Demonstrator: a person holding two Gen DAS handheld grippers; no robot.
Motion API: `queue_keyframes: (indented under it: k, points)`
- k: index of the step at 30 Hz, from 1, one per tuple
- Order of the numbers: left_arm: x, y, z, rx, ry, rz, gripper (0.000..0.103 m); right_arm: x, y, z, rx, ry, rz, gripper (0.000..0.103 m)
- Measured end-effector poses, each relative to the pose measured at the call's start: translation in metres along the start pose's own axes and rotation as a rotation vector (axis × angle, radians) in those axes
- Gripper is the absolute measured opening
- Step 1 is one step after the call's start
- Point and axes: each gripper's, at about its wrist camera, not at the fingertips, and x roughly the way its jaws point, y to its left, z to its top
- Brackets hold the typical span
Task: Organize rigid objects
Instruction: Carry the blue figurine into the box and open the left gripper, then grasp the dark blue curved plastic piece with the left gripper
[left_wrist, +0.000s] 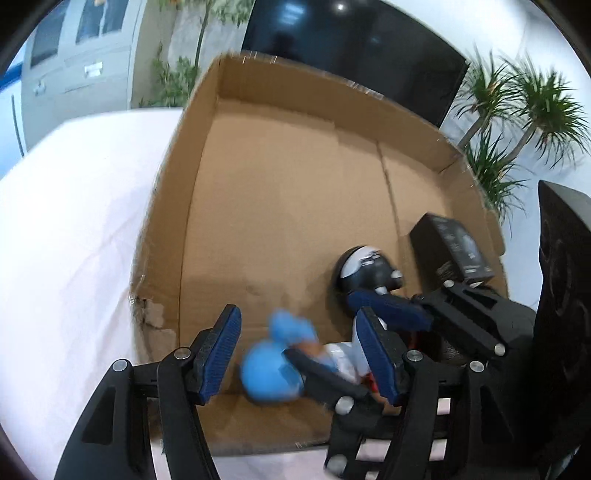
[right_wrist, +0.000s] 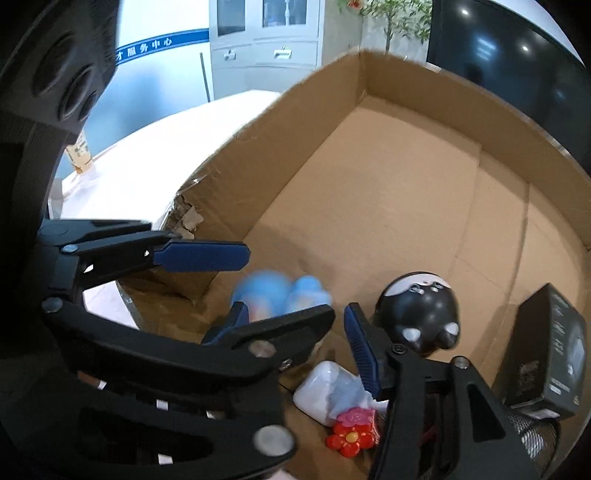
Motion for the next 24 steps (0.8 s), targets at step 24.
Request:
queue_keyframes:
  k: [24]
  points:
    - [-0.021, 0.086, -0.125, -0.255, -0.045, 0.068, 0.083, -0.044, -0.012, -0.108, 0.279, 0.031, -0.021, 0.065]
